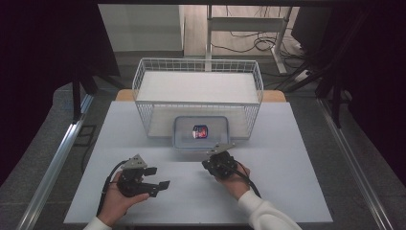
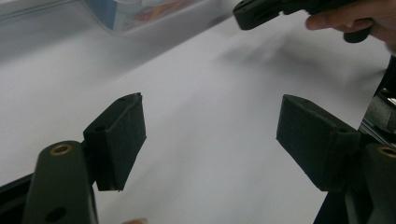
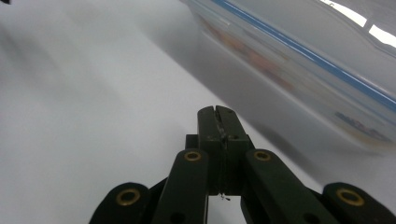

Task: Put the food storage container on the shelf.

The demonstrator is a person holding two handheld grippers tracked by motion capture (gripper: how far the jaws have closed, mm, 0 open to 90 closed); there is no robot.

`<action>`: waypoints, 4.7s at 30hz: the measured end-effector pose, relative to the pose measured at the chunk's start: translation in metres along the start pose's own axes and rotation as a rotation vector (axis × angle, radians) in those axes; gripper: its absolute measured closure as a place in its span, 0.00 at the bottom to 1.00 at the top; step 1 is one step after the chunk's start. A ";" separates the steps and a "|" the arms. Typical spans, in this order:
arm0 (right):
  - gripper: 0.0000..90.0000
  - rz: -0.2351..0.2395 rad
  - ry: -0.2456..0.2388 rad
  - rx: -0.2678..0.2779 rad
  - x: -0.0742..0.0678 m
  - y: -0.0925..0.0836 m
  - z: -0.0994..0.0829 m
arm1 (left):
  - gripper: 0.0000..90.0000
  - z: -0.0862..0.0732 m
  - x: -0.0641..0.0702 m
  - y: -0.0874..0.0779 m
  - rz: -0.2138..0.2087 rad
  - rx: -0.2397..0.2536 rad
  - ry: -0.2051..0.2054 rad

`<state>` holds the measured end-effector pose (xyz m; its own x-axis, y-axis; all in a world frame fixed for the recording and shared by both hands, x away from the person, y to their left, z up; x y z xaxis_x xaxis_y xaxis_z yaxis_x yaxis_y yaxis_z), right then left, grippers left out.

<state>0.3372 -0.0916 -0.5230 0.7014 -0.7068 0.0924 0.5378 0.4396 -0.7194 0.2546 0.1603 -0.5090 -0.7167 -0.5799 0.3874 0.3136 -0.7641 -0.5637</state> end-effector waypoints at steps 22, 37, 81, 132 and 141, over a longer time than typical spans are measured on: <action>0.99 -0.074 0.024 0.010 0.010 0.033 0.018 | 0.26 0.000 -0.001 -0.003 0.000 0.006 0.002; 0.99 -0.094 0.025 0.049 0.008 0.031 0.028 | 0.26 0.000 -0.002 -0.003 -0.001 0.010 -0.001; 0.99 -0.167 0.143 0.079 0.042 0.057 0.063 | 0.26 0.002 -0.008 -0.008 -0.009 0.032 -0.023; 0.99 -0.035 0.091 0.135 0.049 -0.050 0.004 | 0.26 0.002 -0.008 -0.009 0.016 0.029 -0.007; 0.79 -0.008 0.130 0.110 0.062 -0.111 -0.071 | 0.26 -0.005 -0.010 -0.013 0.066 0.031 -0.008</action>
<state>0.2873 -0.2236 -0.4865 0.6342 -0.7732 0.0034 0.5963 0.4863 -0.6387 0.2542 0.1775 -0.5093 -0.6892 -0.6311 0.3559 0.3790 -0.7327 -0.5653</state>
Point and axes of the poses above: each handheld gripper's, and its own axes: y roughly forward along the jaws, z roughly out of its top, x roughly to its right, the point moved 3 cm from there along y, roughly forward along the jaws, and after that the axes turned 10 degrees about -z, right-handed, at the moved point
